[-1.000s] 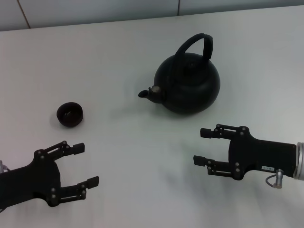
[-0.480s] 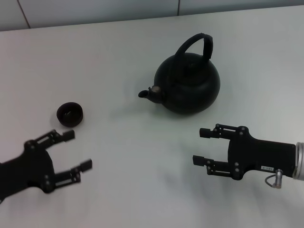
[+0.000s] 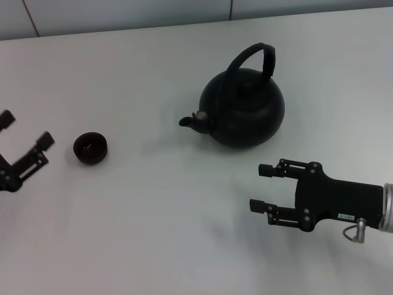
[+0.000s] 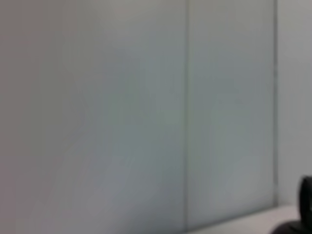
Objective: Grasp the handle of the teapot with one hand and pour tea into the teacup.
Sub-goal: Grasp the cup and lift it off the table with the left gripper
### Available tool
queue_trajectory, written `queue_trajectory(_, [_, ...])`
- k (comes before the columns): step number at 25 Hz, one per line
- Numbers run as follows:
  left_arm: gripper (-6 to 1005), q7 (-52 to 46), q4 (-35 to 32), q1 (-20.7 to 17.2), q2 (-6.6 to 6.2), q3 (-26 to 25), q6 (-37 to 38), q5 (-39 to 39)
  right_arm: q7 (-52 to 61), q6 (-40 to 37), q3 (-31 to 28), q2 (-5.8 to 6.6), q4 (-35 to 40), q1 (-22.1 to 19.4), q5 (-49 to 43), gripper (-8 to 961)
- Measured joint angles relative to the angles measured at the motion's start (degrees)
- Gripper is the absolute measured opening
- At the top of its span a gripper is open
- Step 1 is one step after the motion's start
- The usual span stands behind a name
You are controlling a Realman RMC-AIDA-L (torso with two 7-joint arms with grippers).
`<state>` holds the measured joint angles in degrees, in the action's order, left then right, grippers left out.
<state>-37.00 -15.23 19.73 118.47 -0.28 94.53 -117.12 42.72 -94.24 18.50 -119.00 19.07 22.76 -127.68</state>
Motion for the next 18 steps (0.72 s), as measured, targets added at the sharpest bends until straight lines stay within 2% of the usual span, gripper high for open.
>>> queue_trajectory(10, [818,0.9,1.0,0.0,-0.09,-0.1,0.0,-0.3,0.0,0.0,-0.1,0.00,0.1,0.0,0.0,693])
queue_trajectory(12, [817,0.9,0.6,0.0,-0.15,1.8,-0.2,-0.6,0.0,0.0,-0.1,0.00,0.1,0.0,0.0,693])
queue_trajectory(13, [816,0.8,-0.2,0.0,-0.21,4.6,-1.1,-0.7,0.0,0.0,-0.1,0.00,0.1,0.0,0.0,693])
queue_trajectory(14, [815,0.8,-0.2,0.0,-0.21,4.6,-1.1,-0.7,0.0,0.0,-0.1,0.00,0.1,0.0,0.0,693])
queue_trajectory(15, [814,0.2,-1.4,0.1,-0.27,7.1,-3.0,-0.7,0.0,0.0,-0.2,0.00,0.1,0.0,0.0,693])
queue_trajectory(17, [813,0.0,-1.6,0.1,-0.27,7.7,-3.6,-0.7,0.0,0.0,-0.2,0.00,0.3,0.0,0.0,693])
queue_trajectory(18, [812,-0.5,-2.3,0.2,-0.27,9.8,-6.1,-0.7,0.0,0.0,-0.3,0.00,0.4,0.0,0.0,693])
